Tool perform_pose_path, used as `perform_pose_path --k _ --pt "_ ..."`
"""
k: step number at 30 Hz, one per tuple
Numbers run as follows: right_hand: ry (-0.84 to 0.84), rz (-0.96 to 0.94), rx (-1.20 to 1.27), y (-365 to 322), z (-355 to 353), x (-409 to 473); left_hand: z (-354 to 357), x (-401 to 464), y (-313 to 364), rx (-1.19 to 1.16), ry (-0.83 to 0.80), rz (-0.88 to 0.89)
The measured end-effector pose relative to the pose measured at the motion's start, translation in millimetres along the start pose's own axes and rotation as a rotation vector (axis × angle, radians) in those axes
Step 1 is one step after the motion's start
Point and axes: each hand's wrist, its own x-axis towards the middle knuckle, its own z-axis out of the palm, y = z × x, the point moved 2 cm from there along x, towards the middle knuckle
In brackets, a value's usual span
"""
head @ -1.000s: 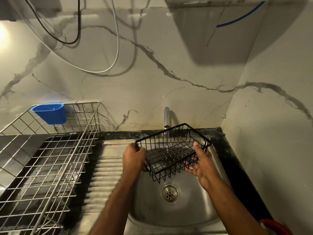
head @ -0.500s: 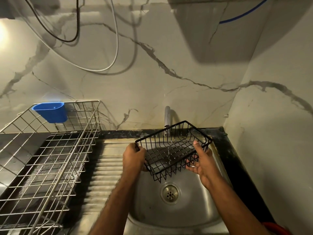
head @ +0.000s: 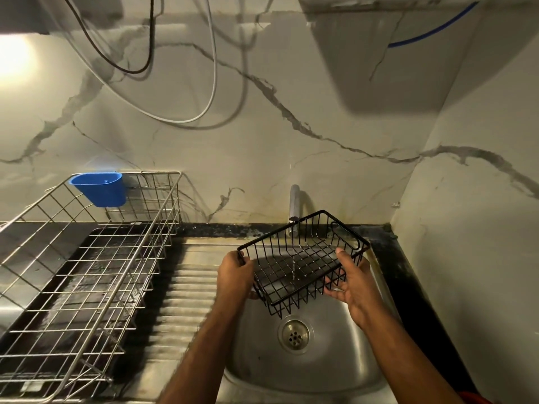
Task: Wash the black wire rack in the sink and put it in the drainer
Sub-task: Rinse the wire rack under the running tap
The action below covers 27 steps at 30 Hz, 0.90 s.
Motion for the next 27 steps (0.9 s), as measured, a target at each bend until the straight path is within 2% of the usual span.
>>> perform_pose_path --k 14,27 --pt "0.015 0.008 0.03 -3 1 -1 1 6 -5 -0.03 -0.005 -0.028" --pt "0.052 -0.04 0.02 -29 6 -38 6 2 -3 -0.044 -0.012 -0.039"
